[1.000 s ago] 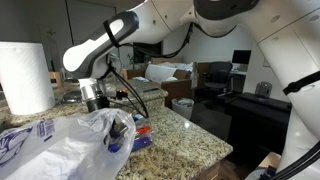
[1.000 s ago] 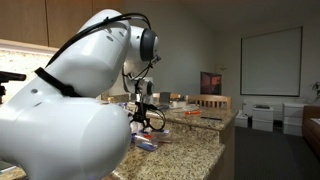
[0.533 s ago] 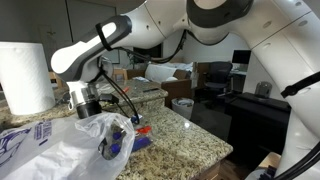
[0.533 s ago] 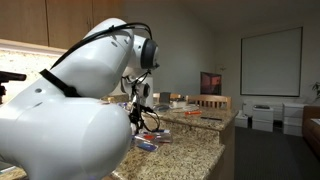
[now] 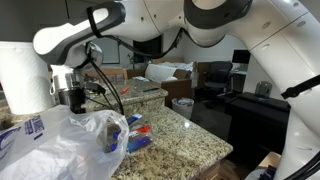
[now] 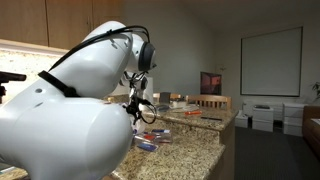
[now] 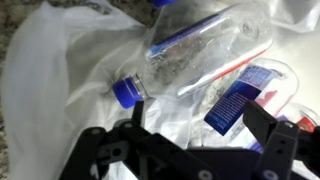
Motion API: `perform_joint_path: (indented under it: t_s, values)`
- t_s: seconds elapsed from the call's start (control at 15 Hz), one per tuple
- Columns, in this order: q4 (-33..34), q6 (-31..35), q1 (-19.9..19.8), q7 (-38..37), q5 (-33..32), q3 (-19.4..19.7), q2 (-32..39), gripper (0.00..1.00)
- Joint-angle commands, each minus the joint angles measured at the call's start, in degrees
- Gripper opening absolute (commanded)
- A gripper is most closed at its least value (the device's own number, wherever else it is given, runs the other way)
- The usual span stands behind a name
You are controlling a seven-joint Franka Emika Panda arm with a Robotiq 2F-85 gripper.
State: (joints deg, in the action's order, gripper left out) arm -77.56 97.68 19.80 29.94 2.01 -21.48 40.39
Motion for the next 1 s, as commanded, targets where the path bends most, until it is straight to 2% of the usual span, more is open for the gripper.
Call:
perform_joint_path:
  t_s: [0.0,0.13,0.2,0.47,0.73,0.93]
  values:
    - [-7.87,4.49,-3.9,0.29,2.42,-0.19,-7.32,1.0]
    - [-11.68,5.56,-5.99,1.08,3.47,-0.39,-10.53,1.0]
    - [-11.13,4.26,-6.12,2.2,4.01,0.2,-10.28,1.0]
    - [-16.94,3.18,-8.6,4.75,5.56,0.64,-14.15,1.0]
    - [-21.44,0.84,-9.13,8.51,3.56,2.06,-15.23,1.0]
    - [-24.75,1.8,-8.59,10.16,2.53,2.96,-15.06,1.0]
